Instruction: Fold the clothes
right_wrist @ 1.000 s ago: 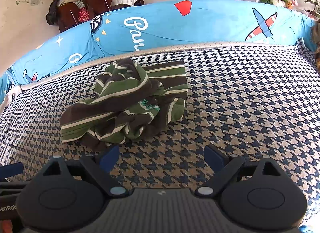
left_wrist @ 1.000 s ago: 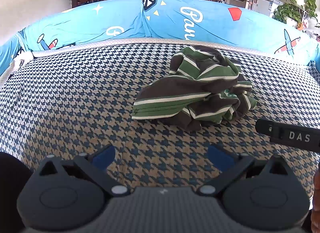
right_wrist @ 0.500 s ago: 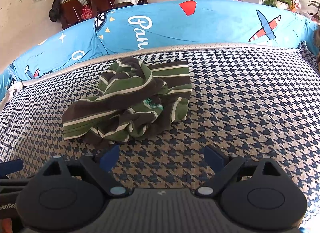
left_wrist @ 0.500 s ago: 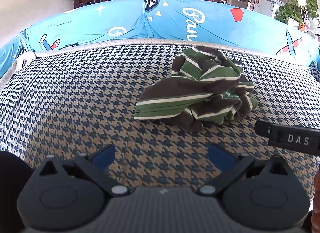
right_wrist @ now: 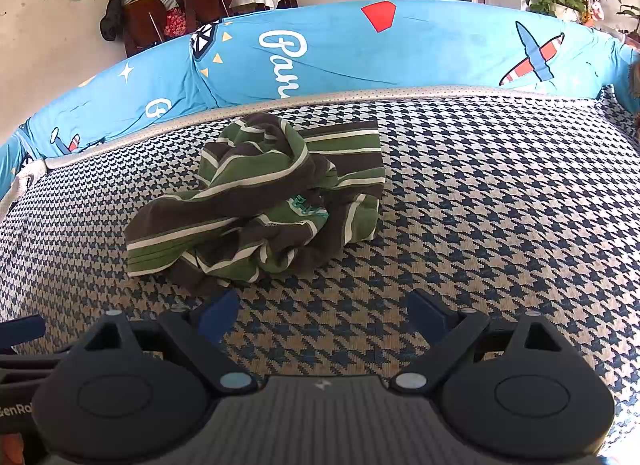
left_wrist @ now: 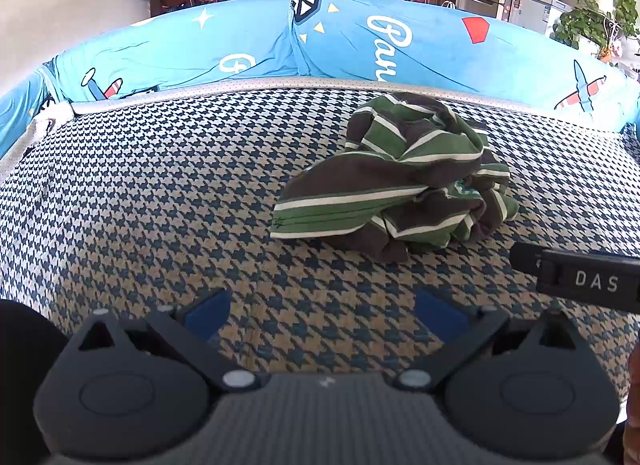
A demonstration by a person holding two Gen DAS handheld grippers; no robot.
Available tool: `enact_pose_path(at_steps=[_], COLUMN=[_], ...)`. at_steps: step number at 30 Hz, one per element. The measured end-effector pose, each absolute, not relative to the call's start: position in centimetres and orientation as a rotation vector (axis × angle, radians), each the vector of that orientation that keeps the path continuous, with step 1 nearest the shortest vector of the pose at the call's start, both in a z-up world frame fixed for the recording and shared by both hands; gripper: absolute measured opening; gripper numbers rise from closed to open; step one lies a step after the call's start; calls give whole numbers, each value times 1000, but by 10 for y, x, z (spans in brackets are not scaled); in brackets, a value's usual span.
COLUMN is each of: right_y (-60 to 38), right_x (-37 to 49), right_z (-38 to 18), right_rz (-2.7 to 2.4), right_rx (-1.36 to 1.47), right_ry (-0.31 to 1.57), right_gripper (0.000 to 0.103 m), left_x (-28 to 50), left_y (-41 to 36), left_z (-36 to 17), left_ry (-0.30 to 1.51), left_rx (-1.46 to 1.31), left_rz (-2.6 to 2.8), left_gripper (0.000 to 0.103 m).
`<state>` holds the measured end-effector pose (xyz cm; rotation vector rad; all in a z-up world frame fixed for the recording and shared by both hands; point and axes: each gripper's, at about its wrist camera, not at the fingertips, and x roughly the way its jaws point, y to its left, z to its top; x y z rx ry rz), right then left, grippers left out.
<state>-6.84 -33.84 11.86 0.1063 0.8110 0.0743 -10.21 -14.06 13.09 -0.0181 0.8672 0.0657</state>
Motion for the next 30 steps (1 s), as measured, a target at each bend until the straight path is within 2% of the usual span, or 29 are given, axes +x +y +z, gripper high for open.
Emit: enact_pose_path(at_steps=[30], right_y=[-336], right_x=[-69], right_z=[118], right_rz=[77], right_rx=[74], right_ry=[799], right_gripper=[92], left_x=[-103], left_y=[-141], left_z=[131], left_ry=[865], left_rx=[-15], left_rz=[77], left_gripper=[103])
